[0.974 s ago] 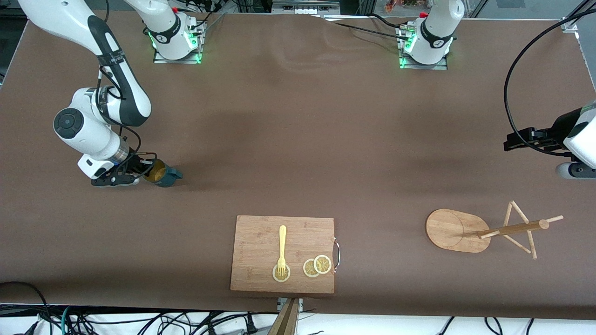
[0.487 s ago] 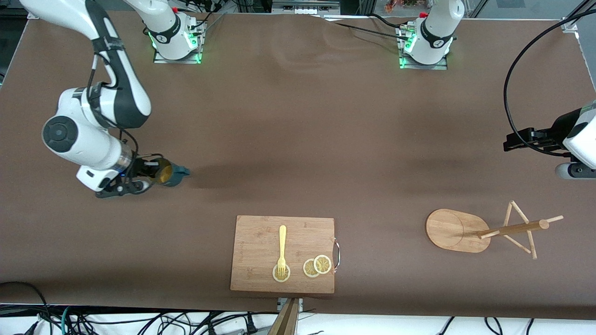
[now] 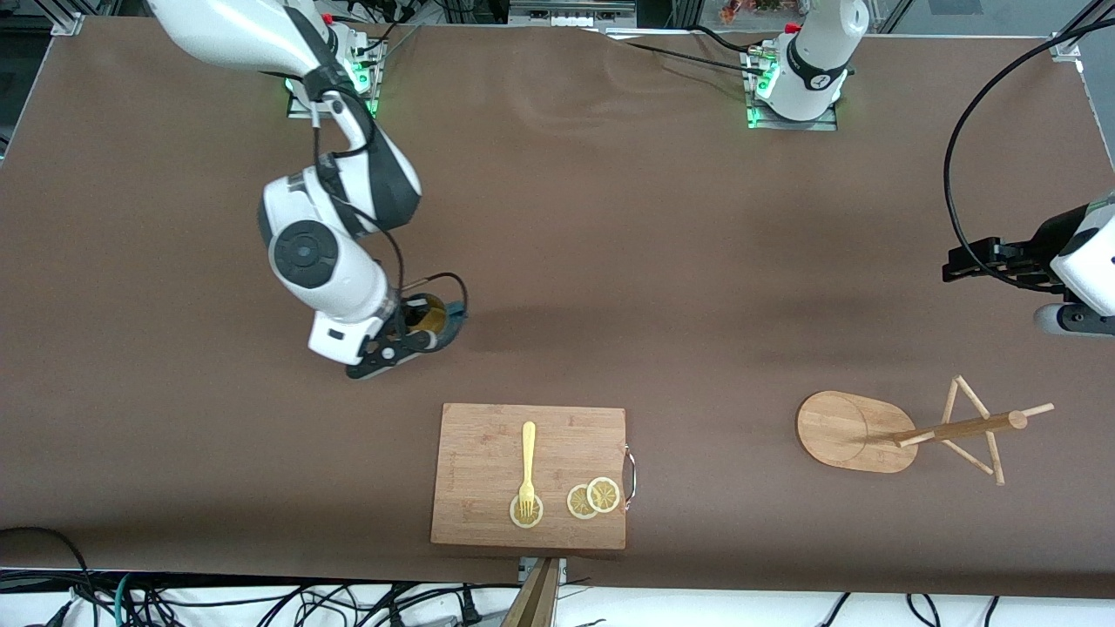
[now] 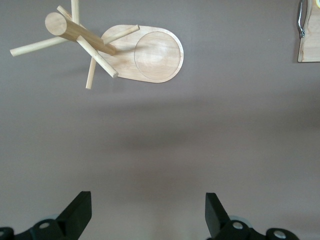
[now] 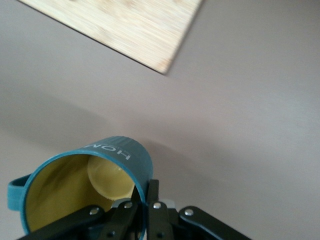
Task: Pass cup and hang on rack
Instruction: 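Carry the mug toward table center with the right gripper while the left gripper advances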
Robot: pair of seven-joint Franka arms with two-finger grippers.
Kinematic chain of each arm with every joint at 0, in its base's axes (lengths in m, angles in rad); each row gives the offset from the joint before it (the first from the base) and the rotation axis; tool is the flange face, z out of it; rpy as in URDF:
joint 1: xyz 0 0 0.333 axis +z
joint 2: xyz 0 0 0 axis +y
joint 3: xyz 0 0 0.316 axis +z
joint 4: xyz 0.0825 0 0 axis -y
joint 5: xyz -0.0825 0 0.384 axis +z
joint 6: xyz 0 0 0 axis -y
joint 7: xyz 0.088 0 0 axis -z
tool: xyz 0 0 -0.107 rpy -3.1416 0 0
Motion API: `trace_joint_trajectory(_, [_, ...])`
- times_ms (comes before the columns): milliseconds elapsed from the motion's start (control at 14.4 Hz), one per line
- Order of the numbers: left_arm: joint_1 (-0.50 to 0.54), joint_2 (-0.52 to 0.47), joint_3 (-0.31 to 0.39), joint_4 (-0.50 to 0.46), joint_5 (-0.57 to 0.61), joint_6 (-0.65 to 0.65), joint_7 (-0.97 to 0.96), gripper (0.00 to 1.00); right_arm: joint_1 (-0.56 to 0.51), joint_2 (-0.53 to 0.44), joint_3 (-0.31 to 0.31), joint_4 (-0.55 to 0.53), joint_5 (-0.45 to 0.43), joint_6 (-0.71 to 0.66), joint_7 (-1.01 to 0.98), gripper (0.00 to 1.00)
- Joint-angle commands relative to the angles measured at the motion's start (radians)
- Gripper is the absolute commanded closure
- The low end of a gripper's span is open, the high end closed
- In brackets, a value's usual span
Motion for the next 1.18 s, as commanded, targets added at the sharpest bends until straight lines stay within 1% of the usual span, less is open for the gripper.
trace_joint_trajectory(0, [-0.007, -0.072, 0.001, -0.086, -0.006, -0.007, 0.033, 0.00, 0.113, 0.089, -0.010, 0.130, 0.003, -0.016, 0.217, 1.00])
trace_joint_trajectory(139, [-0.010, -0.104, 0.001, -0.129, -0.028, -0.007, 0.034, 0.00, 0.185, 0.149, -0.010, 0.210, 0.003, -0.010, 0.352, 1.00])
trace_joint_trajectory(278, [-0.023, -0.108, 0.001, -0.149, -0.040, -0.007, 0.078, 0.00, 0.236, 0.175, -0.010, 0.243, 0.003, 0.010, 0.412, 1.00])
trace_joint_trajectory(348, [-0.030, -0.111, 0.002, -0.155, -0.042, -0.008, 0.129, 0.00, 0.254, 0.183, -0.010, 0.241, 0.005, 0.042, 0.443, 1.00])
trace_joint_trajectory(487, [-0.030, -0.112, 0.002, -0.176, -0.042, -0.008, 0.230, 0.00, 0.303, 0.214, -0.010, 0.241, 0.003, 0.081, 0.577, 1.00])
trace_joint_trajectory(626, [-0.030, -0.111, 0.002, -0.193, -0.042, -0.017, 0.369, 0.00, 0.334, 0.246, -0.010, 0.241, 0.000, 0.160, 0.683, 1.00])
trace_joint_trajectory(766, [-0.025, -0.105, 0.002, -0.233, -0.042, -0.016, 0.543, 0.00, 0.354, 0.260, -0.012, 0.241, 0.000, 0.177, 0.728, 1.00])
trace_joint_trajectory(974, [-0.031, -0.103, 0.002, -0.268, -0.040, -0.013, 0.627, 0.00, 0.383, 0.278, -0.010, 0.240, 0.002, 0.180, 0.782, 1.00])
trace_joint_trajectory(1114, [-0.039, -0.100, 0.002, -0.297, -0.040, -0.013, 0.744, 0.00, 0.392, 0.289, -0.012, 0.240, 0.000, 0.191, 0.782, 1.00])
